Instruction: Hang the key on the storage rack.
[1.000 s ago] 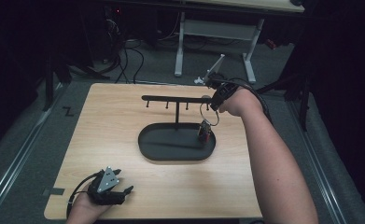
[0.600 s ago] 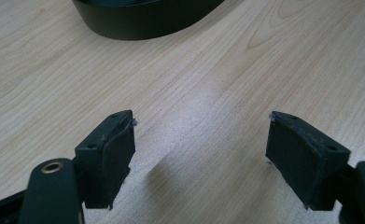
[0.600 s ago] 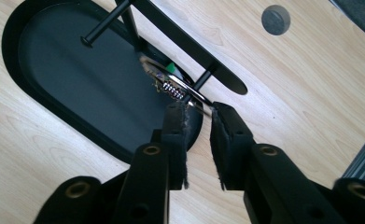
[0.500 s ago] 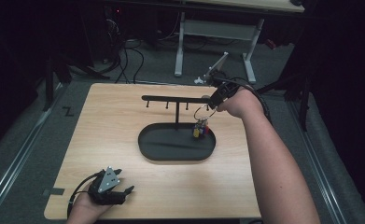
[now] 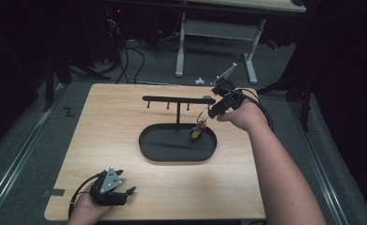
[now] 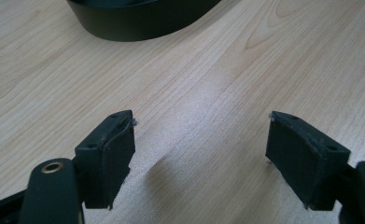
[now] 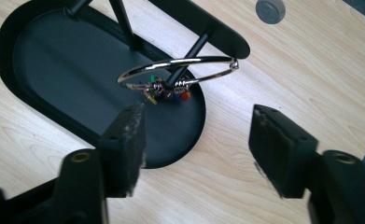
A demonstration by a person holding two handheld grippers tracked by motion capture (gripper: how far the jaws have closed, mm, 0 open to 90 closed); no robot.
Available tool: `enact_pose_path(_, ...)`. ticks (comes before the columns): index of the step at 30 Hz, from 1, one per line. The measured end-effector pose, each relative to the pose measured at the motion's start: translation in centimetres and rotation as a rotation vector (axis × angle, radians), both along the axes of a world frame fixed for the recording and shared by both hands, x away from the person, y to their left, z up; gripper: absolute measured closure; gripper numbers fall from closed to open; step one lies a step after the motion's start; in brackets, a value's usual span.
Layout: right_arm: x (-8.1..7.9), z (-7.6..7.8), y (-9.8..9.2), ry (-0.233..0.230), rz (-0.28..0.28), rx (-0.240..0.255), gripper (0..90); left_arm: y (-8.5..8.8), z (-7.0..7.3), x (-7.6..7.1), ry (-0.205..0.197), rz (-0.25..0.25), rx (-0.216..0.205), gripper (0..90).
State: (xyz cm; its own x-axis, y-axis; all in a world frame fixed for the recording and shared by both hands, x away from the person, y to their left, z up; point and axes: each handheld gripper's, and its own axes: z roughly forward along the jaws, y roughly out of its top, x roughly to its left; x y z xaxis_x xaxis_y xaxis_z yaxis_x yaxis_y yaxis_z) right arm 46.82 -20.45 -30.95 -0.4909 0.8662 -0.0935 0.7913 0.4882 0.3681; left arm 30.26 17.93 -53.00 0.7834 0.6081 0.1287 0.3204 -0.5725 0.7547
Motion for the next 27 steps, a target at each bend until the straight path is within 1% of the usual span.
enact_pose_path(1, -0.1, -0.2, -0.1, -0.009, 0.008, -0.001, 33.3, 0.0, 0.0, 0.0, -0.001, 0.0, 0.0, 24.2)
enact_pose_path(3, -0.4, -0.6, -0.4, -0.01, 0.002, -0.005, 31.3, 0.0, 0.0, 0.0, 0.001, 0.0, 0.0, 24.3)
enact_pose_path(5, -0.6, -0.9, -0.7, -0.005, -0.01, 0.007, 31.3, 0.0, 0.0, 0.0, 0.001, 0.001, -0.002, 24.2)
enact_pose_path(7, -0.9, -1.5, -1.0, -0.008, -0.012, 0.017, 31.3, 0.0, 0.0, 0.0, 0.002, -0.002, 0.005, 24.2)
enact_pose_path(11, -1.3, -2.6, -1.6, -0.013, -0.024, 0.022, 29.8, -0.1, 0.0, 0.0, 0.001, 0.0, -0.001, 24.2)
enact_pose_path(13, -1.5, -3.1, -1.8, -0.02, -0.028, 0.03, 28.4, -0.1, -0.1, 0.0, 0.005, -0.004, 0.009, 24.3)
enact_pose_path(15, -1.9, -3.7, -2.1, -0.031, -0.019, 0.026, 28.1, -0.2, -0.1, 0.0, 0.006, -0.008, 0.011, 24.2)
enact_pose_path(17, -2.1, -4.3, -2.5, -0.031, -0.025, 0.036, 27.8, -0.2, -0.1, 0.0, 0.006, -0.007, 0.006, 24.2)
enact_pose_path(20, -2.6, -5.5, -2.8, -0.035, -0.031, 0.054, 27.3, -0.3, -0.2, 0.0, 0.008, -0.014, 0.017, 24.2)
enact_pose_path(21, -2.9, -6.0, -2.9, -0.04, -0.026, 0.055, 27.3, -0.3, -0.2, 0.0, 0.005, -0.011, 0.015, 24.2)
enact_pose_path(23, -3.3, -6.7, -2.9, -0.065, -0.019, 0.056, 27.3, -0.3, -0.1, 0.0, 0.003, -0.007, 0.007, 24.2)
enact_pose_path(25, -4.0, -7.7, -3.1, -0.092, -0.021, 0.071, 27.3, -0.3, -0.2, -0.1, 0.005, -0.01, 0.011, 24.2)
enact_pose_path(27, -4.6, -8.5, -3.1, -0.117, -0.019, 0.074, 27.1, -0.3, -0.2, -0.1, 0.006, -0.014, 0.017, 24.3)
